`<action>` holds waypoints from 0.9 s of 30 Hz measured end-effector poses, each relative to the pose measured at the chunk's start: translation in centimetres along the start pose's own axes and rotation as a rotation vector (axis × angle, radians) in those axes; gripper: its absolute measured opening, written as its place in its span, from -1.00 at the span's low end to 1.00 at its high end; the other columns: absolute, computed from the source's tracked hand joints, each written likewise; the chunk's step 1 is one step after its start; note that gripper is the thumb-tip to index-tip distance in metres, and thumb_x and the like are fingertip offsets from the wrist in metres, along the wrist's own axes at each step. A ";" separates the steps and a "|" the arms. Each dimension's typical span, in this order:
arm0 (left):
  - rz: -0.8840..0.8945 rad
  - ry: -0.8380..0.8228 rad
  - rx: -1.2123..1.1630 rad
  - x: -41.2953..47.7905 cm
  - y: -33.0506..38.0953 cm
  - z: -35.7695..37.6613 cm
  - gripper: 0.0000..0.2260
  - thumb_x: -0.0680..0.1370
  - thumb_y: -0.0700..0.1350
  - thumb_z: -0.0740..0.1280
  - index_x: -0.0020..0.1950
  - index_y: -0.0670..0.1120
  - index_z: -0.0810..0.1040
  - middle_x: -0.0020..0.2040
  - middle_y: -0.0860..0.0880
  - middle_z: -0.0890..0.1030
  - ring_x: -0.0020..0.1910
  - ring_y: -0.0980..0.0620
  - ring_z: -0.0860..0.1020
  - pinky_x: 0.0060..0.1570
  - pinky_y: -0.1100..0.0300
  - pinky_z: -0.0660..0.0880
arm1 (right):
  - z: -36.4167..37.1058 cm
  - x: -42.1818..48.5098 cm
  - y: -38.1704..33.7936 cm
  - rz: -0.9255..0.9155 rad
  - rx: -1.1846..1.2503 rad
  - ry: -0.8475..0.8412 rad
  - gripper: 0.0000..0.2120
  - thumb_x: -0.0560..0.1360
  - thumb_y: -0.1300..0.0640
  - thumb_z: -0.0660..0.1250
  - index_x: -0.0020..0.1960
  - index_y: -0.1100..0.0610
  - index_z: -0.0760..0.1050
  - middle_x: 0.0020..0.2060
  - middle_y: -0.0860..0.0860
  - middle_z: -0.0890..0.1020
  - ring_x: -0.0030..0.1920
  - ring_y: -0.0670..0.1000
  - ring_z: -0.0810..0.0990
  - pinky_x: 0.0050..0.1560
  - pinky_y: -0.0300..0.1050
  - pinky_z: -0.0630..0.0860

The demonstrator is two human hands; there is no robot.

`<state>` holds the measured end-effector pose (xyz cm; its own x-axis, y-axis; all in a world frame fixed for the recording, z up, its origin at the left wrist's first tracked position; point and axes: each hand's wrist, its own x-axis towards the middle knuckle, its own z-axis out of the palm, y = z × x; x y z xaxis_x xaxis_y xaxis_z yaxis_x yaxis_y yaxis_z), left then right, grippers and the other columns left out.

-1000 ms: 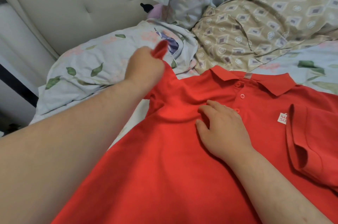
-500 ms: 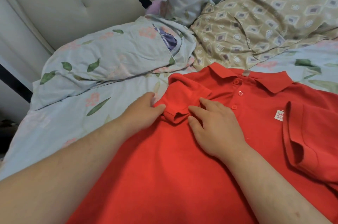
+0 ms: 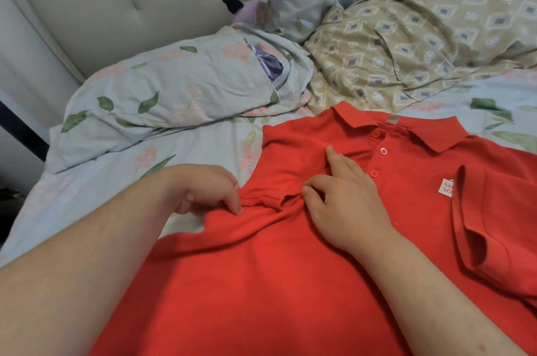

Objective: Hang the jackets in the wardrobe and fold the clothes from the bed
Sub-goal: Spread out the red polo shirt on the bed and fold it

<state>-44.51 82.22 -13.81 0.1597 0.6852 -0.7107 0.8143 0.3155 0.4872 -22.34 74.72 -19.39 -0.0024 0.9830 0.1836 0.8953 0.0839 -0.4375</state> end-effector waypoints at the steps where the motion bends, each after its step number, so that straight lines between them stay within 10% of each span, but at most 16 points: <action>1: 0.017 0.015 -0.002 0.1 0.9 -0.2 -0.89 0.37 -0.19 0.36 -0.26 -0.03 0.45 -0.50 0.03 0.39 -0.53 0.08 0.26 -0.44 0.25 0.15 | 0.0 0.0 -0.1 0.001 -0.003 -0.012 -0.73 0.58 -0.12 0.17 0.08 -0.10 0.61 0.57 0.11 0.15 0.53 0.11 0.14 0.42 0.00 0.15; 6: 0.455 0.340 -0.260 3.1 5.3 -0.7 -0.43 0.49 -0.44 0.20 0.36 0.09 0.43 -0.18 -0.06 0.45 -0.39 0.01 0.37 -0.39 0.17 0.33 | -0.2 -0.4 -1.0 -0.203 0.081 0.060 -0.65 0.51 -0.02 0.35 0.28 -0.01 0.52 0.48 0.03 0.35 0.31 0.15 0.43 0.32 0.08 0.39; 10: 0.434 0.275 -0.081 5.2 6.9 -0.7 -0.77 0.61 -0.30 0.23 0.06 0.01 0.56 -0.26 -0.03 0.46 -0.45 0.12 0.40 -0.50 0.26 0.34 | 0.9 -0.2 -2.1 -0.417 0.013 -0.147 -0.50 0.57 -0.02 0.27 0.49 -0.08 0.30 0.37 -0.09 0.48 0.17 0.10 0.53 0.20 0.05 0.46; 13: 0.378 0.307 0.079 6.5 7.3 -0.5 -0.87 0.59 -0.26 0.30 -0.07 -0.04 0.55 -0.32 -0.04 0.45 -0.52 0.12 0.36 -0.55 0.32 0.31 | 1.0 0.0 -1.9 -0.423 0.046 -0.155 -0.66 0.57 0.03 0.26 0.34 -0.11 0.49 0.17 -0.11 0.59 -0.02 0.08 0.51 0.06 0.05 0.47; 18: 0.555 0.843 0.023 8.0 9.8 -1.2 -0.82 0.50 -0.33 0.25 -0.03 -0.20 0.64 -0.13 -0.17 0.62 -0.13 -0.11 0.57 -0.09 0.11 0.51 | 1.0 0.0 -1.7 -0.406 0.116 -0.102 -0.72 0.58 0.15 0.22 0.22 -0.02 0.58 0.17 -0.08 0.60 0.02 0.08 0.50 0.10 0.07 0.46; 22: 0.567 0.739 -0.217 7.7 9.3 0.0 -0.73 0.51 -0.30 0.27 0.16 -0.08 0.53 -0.13 -0.03 0.57 -0.13 -0.06 0.57 -0.15 0.16 0.50 | 1.0 -0.3 -2.0 -0.304 0.040 -0.102 -0.59 0.62 0.01 0.15 0.47 -0.03 0.34 0.48 0.03 0.35 0.26 0.14 0.42 0.30 0.07 0.37; 27: 0.227 0.343 -0.386 6.6 6.5 0.1 -0.80 0.53 -0.04 0.37 -0.28 -0.02 0.50 -0.45 0.06 0.50 -0.48 0.10 0.42 -0.42 0.29 0.35 | 0.6 -0.3 -2.0 -0.250 0.157 -0.066 -0.64 0.57 0.20 0.17 0.33 0.04 0.51 0.36 0.04 0.48 0.25 0.15 0.46 0.31 0.03 0.38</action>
<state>-38.13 88.71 -15.34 0.0639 0.9179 -0.3917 0.5068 0.3082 0.8051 -24.35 74.32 -19.11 -0.2474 0.9369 0.2468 0.7838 0.3433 -0.5175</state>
